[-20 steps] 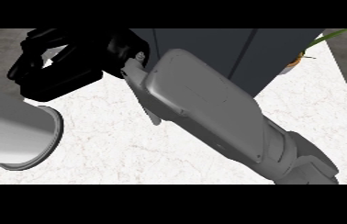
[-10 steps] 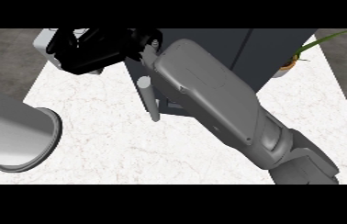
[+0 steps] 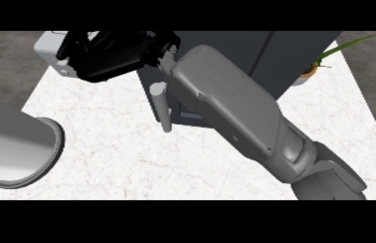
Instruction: Pick up the wine, place it into the cabinet and close the cabinet
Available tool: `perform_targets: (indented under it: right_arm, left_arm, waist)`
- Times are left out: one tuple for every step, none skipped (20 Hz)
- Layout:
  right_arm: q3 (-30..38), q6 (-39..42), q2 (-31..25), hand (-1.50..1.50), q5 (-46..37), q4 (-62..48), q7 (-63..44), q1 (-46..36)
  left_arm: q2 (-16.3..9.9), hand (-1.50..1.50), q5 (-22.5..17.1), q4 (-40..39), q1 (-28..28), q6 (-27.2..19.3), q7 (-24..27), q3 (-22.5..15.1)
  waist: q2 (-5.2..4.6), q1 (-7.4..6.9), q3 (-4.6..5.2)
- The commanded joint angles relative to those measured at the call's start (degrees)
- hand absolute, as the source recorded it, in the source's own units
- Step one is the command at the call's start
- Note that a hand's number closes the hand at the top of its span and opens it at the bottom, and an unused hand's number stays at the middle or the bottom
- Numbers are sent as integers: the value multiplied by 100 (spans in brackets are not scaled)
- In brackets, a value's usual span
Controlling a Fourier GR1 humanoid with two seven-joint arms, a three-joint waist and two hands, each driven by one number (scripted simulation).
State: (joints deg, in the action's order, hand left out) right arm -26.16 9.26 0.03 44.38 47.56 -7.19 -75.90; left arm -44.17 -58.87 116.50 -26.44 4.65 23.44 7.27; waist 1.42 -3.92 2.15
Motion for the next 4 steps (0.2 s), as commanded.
perform_targets:
  right_arm:
    - [458,-432,-845,150,-182,-832,249,274]
    - [446,-389,-911,150,-140,-808,215,306]
    - [453,-402,-907,150,-96,-813,206,257]
    - [473,-369,-915,150,-53,-850,287,252]
  left_arm:
    - [42,-150,-11,89,129,-30,-71,-178]
    - [78,-150,-48,97,147,-75,-111,-240]
    - [56,-150,-72,172,191,-123,-178,-284]
    - [17,-150,-81,267,158,-108,-207,-257]
  waist:
    - [-362,365,-201]
    - [-349,451,-204]
    - [-344,480,-210]
    - [-333,368,-214]
